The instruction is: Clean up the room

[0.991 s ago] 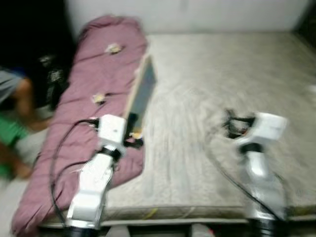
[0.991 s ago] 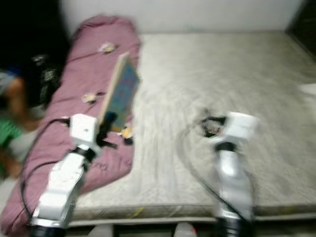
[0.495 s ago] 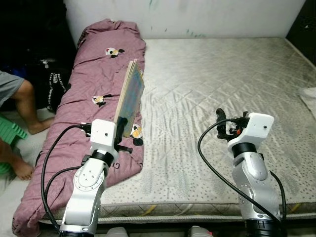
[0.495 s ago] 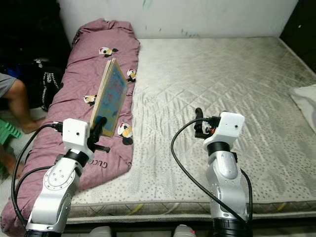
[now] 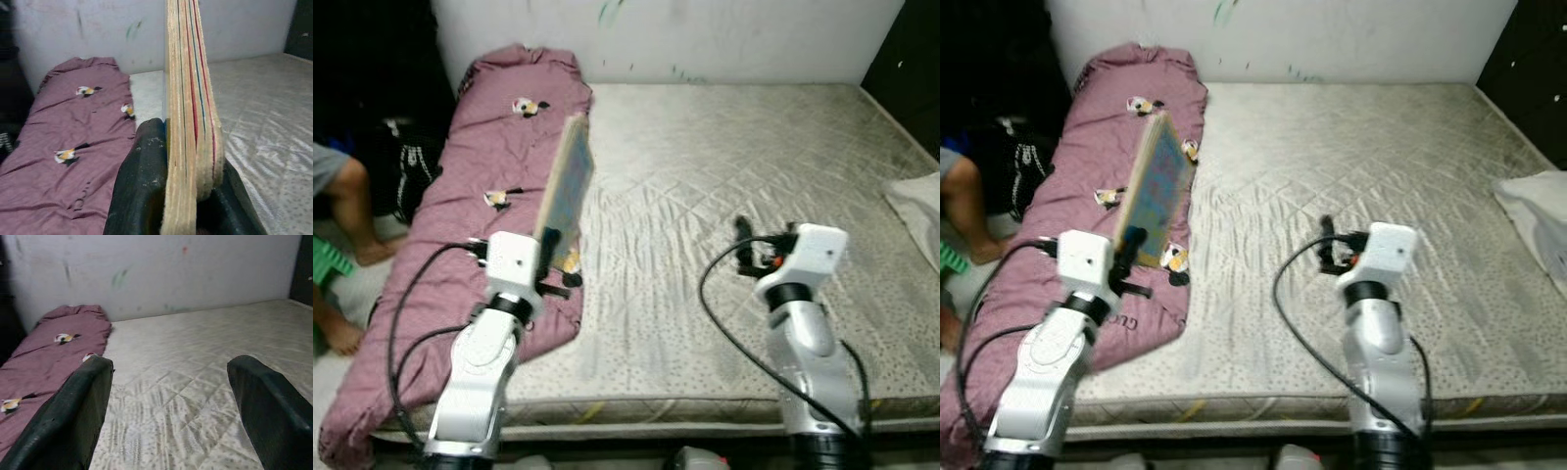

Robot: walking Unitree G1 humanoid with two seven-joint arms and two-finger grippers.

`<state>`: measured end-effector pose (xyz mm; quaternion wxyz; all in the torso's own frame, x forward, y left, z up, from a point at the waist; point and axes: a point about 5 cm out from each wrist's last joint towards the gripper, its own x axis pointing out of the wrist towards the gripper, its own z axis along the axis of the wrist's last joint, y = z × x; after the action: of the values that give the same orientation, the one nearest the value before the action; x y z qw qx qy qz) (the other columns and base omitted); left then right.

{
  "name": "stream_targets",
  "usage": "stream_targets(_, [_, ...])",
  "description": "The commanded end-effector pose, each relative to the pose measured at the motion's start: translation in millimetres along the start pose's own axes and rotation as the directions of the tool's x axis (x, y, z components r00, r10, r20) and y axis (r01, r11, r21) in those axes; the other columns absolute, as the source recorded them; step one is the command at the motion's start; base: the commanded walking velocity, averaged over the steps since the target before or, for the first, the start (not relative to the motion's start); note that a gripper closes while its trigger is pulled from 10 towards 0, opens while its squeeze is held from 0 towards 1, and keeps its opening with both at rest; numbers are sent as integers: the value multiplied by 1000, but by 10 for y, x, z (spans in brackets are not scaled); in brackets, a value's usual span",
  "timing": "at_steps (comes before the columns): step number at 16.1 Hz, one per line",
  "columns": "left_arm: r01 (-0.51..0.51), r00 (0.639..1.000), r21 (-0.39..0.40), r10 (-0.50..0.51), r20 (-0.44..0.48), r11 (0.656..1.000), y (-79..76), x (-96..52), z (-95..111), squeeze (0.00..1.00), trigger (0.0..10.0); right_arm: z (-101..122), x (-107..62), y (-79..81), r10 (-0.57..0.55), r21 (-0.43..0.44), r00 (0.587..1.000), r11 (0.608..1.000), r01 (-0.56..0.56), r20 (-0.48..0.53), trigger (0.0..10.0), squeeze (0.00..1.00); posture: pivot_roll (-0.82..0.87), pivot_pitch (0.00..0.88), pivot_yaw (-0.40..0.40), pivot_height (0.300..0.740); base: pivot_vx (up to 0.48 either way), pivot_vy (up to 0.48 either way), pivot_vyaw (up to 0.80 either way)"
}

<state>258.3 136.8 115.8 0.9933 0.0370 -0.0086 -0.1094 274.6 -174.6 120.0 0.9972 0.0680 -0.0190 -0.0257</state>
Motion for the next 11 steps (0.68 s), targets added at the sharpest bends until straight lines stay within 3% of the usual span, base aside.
stream_targets(1, [15, 999, -5, -15, 30, 1000, -43, 24, 62, 0, 10000, -3, -4, -44, -8, -5, 1000, 1000, 8, -6, 10000, 0, 3, 0, 27, 740, 0, -289, 0])
stream_targets(11, [19, 999, -10, -19, 31, 1000, -58, 33, 58, 0, 10000, -16, -4, -70, -13, 0, 1000, 1000, 13, -20, 10000, 0, -2, 0, 23, 740, 0, -307, 0])
